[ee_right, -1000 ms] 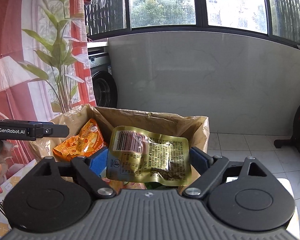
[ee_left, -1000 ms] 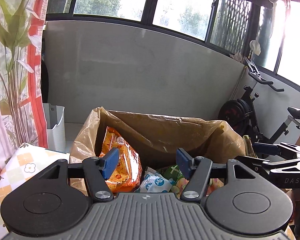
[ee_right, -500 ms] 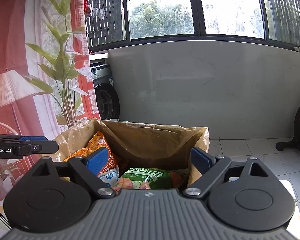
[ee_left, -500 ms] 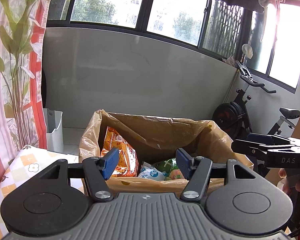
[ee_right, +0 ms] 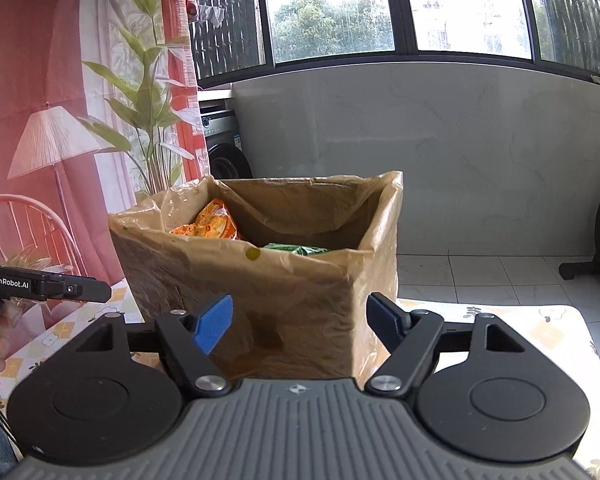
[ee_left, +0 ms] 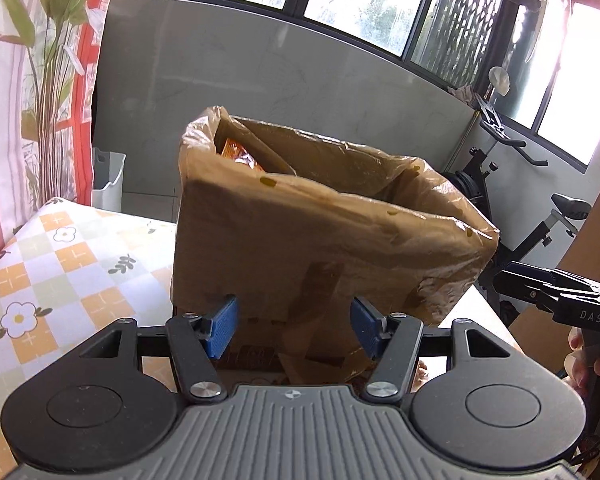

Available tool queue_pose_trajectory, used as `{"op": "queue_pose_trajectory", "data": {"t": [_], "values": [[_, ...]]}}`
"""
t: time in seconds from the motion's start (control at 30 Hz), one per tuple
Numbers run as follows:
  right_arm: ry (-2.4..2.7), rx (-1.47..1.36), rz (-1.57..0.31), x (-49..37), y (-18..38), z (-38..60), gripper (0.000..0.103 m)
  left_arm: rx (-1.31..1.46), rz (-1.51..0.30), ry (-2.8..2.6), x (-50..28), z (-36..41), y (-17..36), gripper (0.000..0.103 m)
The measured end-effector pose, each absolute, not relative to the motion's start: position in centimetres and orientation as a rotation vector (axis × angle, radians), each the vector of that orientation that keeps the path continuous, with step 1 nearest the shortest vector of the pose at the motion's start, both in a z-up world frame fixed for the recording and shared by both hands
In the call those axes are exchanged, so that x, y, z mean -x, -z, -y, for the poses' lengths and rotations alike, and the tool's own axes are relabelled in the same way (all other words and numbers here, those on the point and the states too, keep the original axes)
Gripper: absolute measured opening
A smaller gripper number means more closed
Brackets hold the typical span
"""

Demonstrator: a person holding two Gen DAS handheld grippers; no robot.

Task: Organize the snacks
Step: 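Withdraw both open tools from the box toward the remaining snacks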

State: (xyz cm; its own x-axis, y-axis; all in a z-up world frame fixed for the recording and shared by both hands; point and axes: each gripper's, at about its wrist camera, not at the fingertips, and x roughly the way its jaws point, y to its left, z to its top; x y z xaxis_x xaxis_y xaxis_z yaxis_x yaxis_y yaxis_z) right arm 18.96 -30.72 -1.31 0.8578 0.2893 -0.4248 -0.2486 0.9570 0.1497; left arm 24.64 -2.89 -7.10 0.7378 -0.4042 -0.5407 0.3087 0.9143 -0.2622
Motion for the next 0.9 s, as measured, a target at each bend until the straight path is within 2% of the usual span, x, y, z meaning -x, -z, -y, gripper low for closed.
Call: {"op": "queue_pose_trajectory", "data": {"t": [0.07, 0.2, 0.43, 0.57, 0.63, 0.83, 0.9], "values": [[-0.273, -0.104, -0.469, -18.5, 2.7, 31.3, 0.066, 0.165, -0.653, 0.392, -24.8, 3.2, 8.4, 0.057], [-0.255, -0.078, -0.515, -18.3, 6.2, 31.9, 0.057, 0.161, -0.684, 0.388, -24.8, 4.6, 10.7, 0.056], [-0.177, -0.107, -0.61, -19.3, 12.4, 33.4, 0.054, 0.132, -0.743, 0.425, -24.8, 8.0, 13.4, 0.055], [-0.128, -0.118, -0.621, -20.1, 14.2, 33.6, 0.054, 0.113, -0.793, 0.443, -25.4, 9.6, 14.5, 0.052], [-0.145, -0.101, -0.624, -20.4, 14.8, 33.3, 0.049, 0.105, -0.795, 0.454, -25.6, 10.2, 14.6, 0.052], [-0.134, -0.065, -0.63, -21.0, 16.5, 32.5, 0.047, 0.063, -0.809, 0.479, -26.0, 11.9, 14.8, 0.052], [-0.117, -0.078, -0.64, -21.3, 16.9, 32.7, 0.043, 0.046, -0.819, 0.475, -26.4, 12.2, 15.0, 0.052]]}}
